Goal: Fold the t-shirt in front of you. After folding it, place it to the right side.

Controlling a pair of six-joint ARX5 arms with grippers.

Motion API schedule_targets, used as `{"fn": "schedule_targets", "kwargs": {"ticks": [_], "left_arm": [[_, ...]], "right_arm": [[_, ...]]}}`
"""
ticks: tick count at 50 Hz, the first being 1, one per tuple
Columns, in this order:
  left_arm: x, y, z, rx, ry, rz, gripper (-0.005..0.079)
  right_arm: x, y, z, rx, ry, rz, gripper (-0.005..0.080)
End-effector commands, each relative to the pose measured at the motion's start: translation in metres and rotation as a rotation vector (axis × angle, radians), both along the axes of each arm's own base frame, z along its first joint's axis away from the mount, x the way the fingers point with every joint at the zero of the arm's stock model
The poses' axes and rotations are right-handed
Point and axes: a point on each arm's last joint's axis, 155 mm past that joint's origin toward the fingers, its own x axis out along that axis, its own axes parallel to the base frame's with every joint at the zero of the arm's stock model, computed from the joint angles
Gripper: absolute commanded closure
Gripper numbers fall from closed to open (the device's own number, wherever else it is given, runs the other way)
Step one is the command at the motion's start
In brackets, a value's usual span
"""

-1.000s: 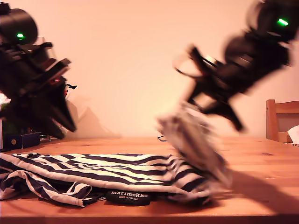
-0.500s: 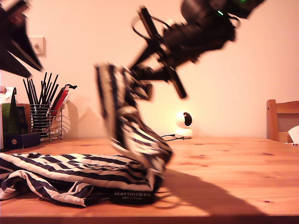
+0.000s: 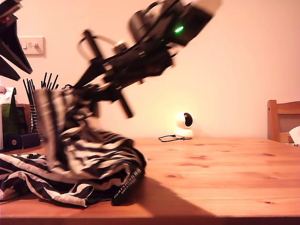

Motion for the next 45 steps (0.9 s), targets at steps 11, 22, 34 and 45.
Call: {"fn": "schedule_targets", "kwargs": {"ticks": [11, 22, 34, 45], "left_arm": [[-0.006, 0.011, 0.025, 0.002, -0.087, 0.029, 0.0491], [-0.01, 0.012, 0.02, 0.003, -0.059, 0.03, 0.0492], [-0.012, 0.012, 0.018, 0.003, -0.048, 0.03, 0.0492], [-0.012, 0.012, 0.019, 0.003, -0.049, 0.03, 0.0492]], "right_arm": [[-0.012, 0.046, -0.007, 0.019, -0.03, 0.055, 0.0763], [-0.012, 0.069, -0.027, 0.017, -0.044, 0.038, 0.0763], [0.0, 0.081, -0.041, 0.003, -0.12, -0.034, 0.0659], [-0.024, 0.088, -0.031, 0.059, -0.081, 0.078, 0.0468]]}}
